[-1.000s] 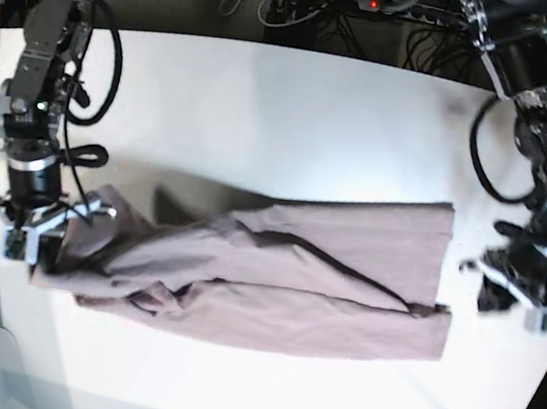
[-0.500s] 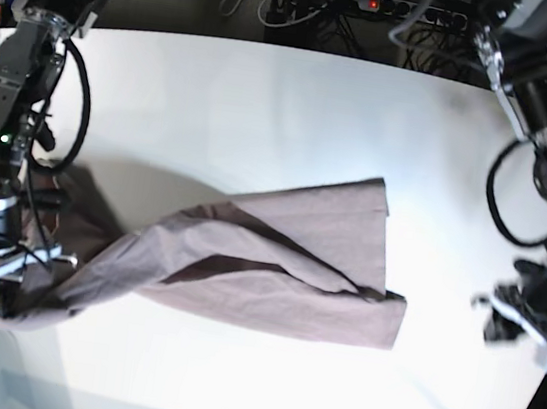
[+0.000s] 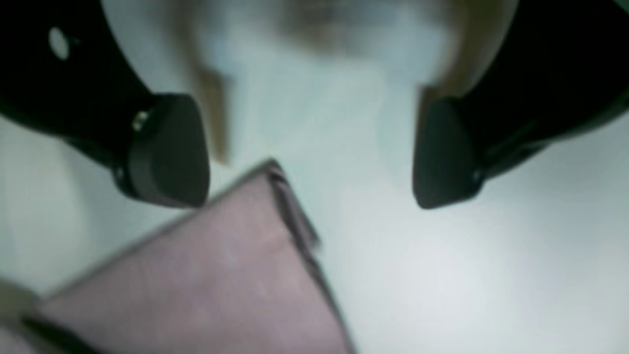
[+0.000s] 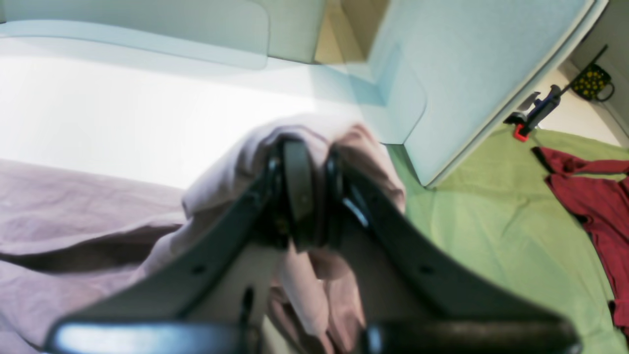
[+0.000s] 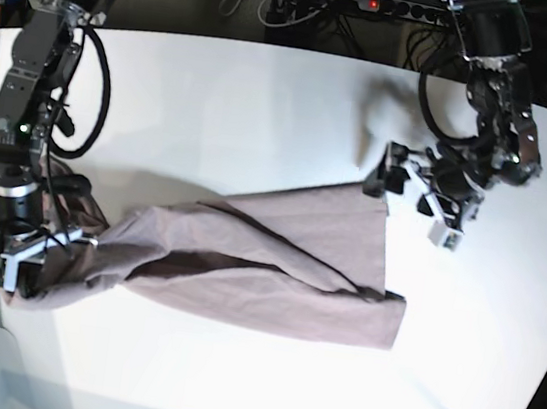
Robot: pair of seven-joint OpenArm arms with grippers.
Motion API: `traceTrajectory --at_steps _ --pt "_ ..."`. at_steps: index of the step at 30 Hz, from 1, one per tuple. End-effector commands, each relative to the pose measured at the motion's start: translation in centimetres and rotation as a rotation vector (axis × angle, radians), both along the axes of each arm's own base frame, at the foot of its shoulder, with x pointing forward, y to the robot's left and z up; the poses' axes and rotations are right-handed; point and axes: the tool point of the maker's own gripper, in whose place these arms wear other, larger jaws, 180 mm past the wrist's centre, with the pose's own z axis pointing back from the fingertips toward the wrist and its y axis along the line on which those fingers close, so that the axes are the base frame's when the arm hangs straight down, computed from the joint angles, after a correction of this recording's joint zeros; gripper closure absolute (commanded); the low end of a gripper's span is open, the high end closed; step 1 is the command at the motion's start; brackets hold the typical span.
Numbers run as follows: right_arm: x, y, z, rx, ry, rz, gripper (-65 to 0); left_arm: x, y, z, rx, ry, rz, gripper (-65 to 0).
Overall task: Layout the t-shirt on the table in an organized manner, then fold the t-shirt properly
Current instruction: 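Grasp the folded shirt's corners with both grippers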
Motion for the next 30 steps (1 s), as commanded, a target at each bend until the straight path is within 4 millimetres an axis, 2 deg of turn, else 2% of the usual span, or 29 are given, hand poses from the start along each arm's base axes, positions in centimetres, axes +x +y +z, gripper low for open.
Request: traceTrajectory --at_steps 1,6,10,14,21,30 --pt "0.3 0.0 1.9 -0.006 -0.064 0.002 0.0 0.7 -0.5 0.8 -0.016 -0.033 -0.001 -65.0" --pt "0.0 0.0 1.3 -0.007 -0.052 0.004 0.0 0.1 -3.1 0.4 -0.096 -0.055 0.02 -65.0" --pt "-0.2 0.0 1.0 -0.006 -0.044 0.005 0.0 -0.2 -4.0 -0.4 -0.066 -0.038 0.018 -65.0" --pt "-0.2 0.0 0.9 -0.006 -0.04 0.004 0.0 0.0 -3.9 -0.8 -0.012 -0.053 0.023 -65.0" --pt "-0.5 0.1 0.6 -0.005 -0.033 0.006 0.0 -0.6 -4.2 -2.5 -0.036 -0.004 0.026 -65.0" --pt "-0.5 0.1 0.5 -0.005 -0.032 0.005 0.0 -0.5 -3.8 -2.6 -0.018 -0.002 0.022 -65.0"
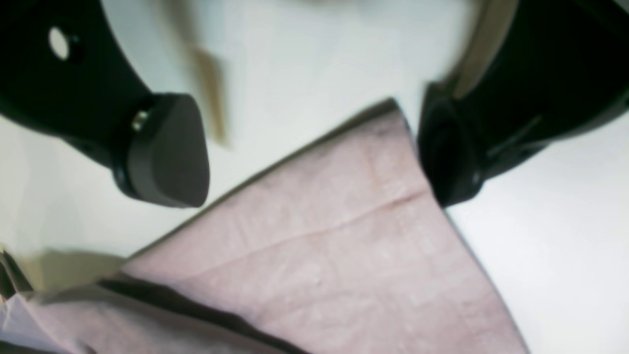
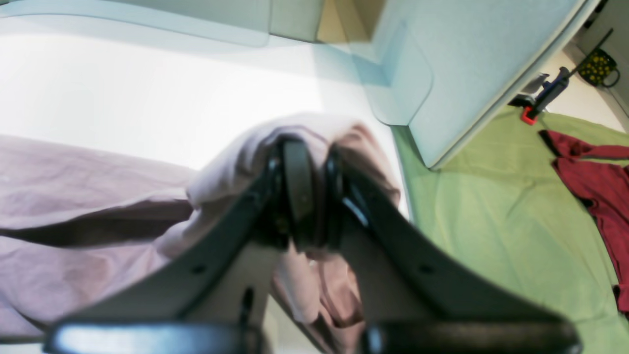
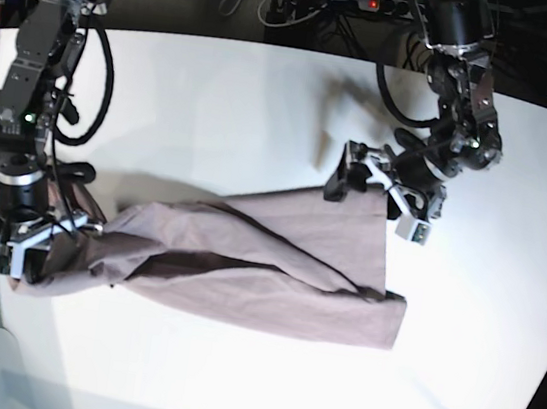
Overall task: Layout the t-shirt on the table in an organized manner, then fold the t-shirt properly
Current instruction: 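Grasp the folded shirt's corners with both grippers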
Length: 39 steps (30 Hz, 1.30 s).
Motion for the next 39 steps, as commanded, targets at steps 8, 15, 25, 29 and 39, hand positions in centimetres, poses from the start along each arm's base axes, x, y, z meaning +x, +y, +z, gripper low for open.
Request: traceTrajectory --at_steps 8,15,25,29,39 --pt "0.3 -0.1 2.1 -0.007 -0.069 0.002 0.0 -0.3 4.0 -1.2 0.037 0.051 0.146 -65.0" --pt "0.3 -0.1 1.9 -0.006 -0.063 0.001 0.0 -0.4 4.9 -2.6 0.025 0.099 0.205 -65.0" --pt "0.3 -0.1 1.9 -0.006 -0.063 0.001 0.0 -0.1 4.1 -4.4 -0.004 0.166 0.211 -65.0" --pt "0.3 -0.1 1.9 -0.006 -0.063 0.001 0.0 -0.9 4.5 -6.8 -0.007 0.255 0.224 -65.0" --pt "0.3 -0.1 2.0 -0.007 -0.066 0.002 0.0 -1.9 3.0 -8.9 -0.016 0.328 0.16 -65.0"
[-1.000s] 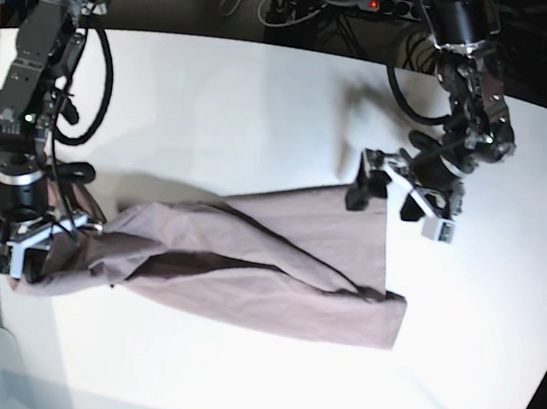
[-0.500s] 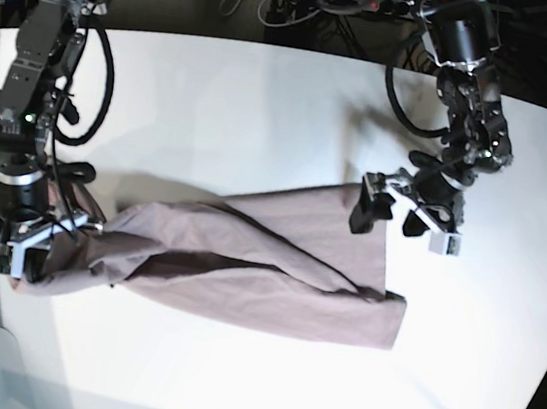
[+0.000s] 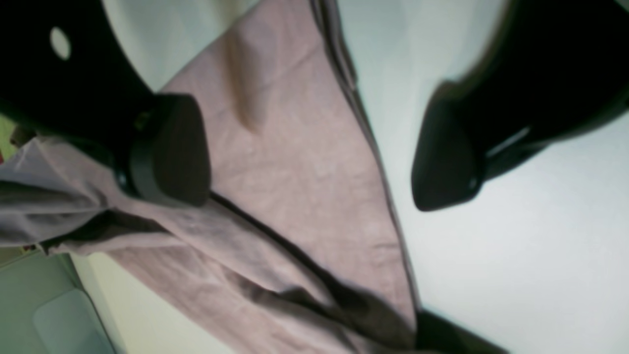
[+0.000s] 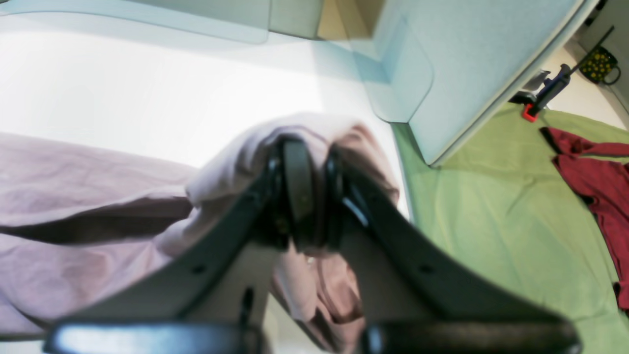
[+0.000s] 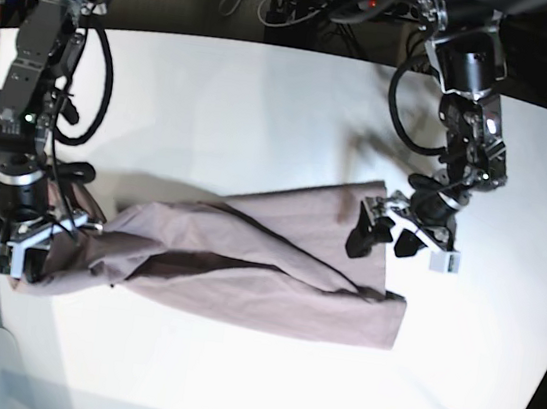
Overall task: Layout the t-shirt on the table in an organized manner, then fold the t-shirt properly
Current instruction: 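Grasp the folded shirt's corners with both grippers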
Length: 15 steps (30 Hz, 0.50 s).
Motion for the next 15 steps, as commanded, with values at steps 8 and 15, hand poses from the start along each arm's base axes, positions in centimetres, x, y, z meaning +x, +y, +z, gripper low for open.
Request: traceTrajectory --at_steps 8,15 --pt "0.4 0.0 2.2 -0.008 -0.075 0.004 0.0 -9.7 -0.8 -8.8 0.14 0.438 -0.135 -65.0" --pt "0.4 0.0 2.2 -0.007 -0.075 0.005 0.0 -13.3 -1.5 -9.2 0.195 0.451 -0.206 -59.8"
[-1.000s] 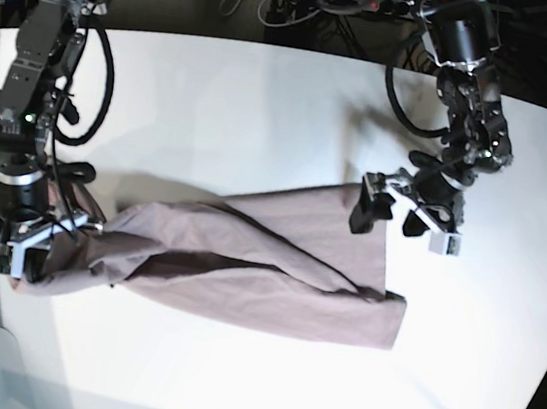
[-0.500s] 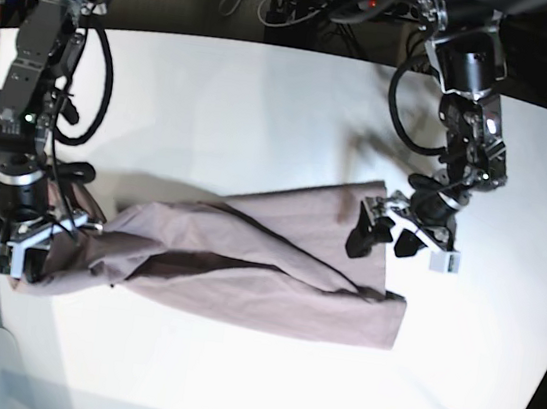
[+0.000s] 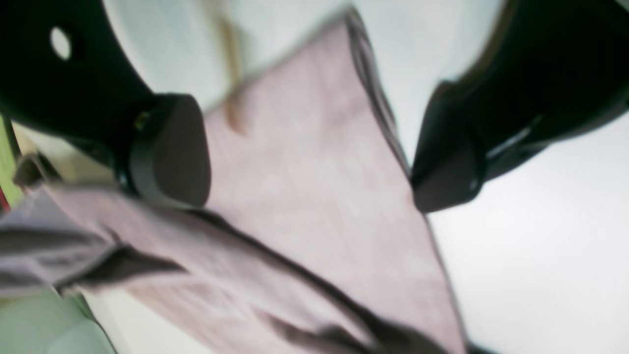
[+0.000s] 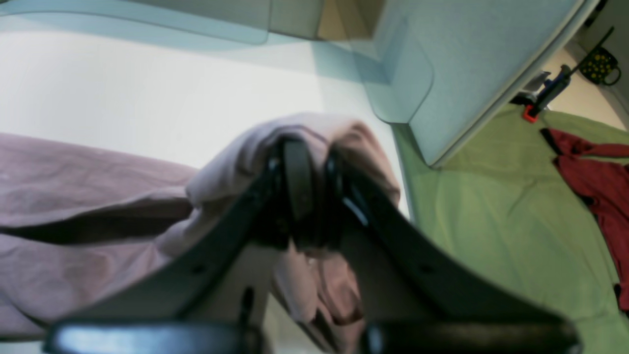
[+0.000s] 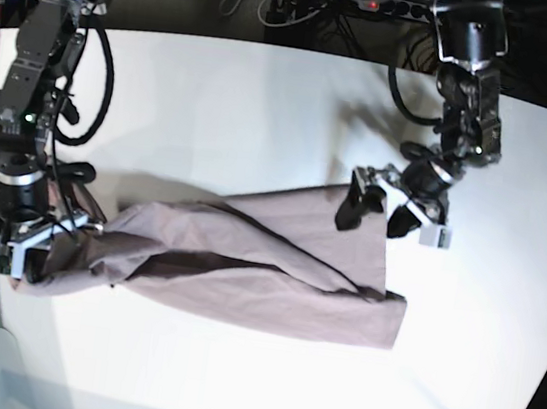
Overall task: Layout the t-shirt on the table in an organized manner, then fold the t-shirt properly
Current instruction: 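Grasp the folded shirt's corners with both grippers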
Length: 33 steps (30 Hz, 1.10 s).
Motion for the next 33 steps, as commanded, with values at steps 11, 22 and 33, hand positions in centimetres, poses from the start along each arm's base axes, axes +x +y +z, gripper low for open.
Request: traceTrajectory --at_steps 11,22,33 --pt "0.4 0.2 2.1 0.004 -0.077 0.005 0.0 -10.3 0.6 -8.6 0.189 0.476 -0.119 -32.8" --pt "0.4 0.2 2.1 0.004 -0.077 0.005 0.0 -12.0 0.9 -8.9 0.197 0.495 -0.12 -32.4" --pt "0.3 0.0 2.0 0.006 -0.074 -0.002 0.0 -10.7 1.0 -8.2 0.203 0.462 -0.125 -1.0"
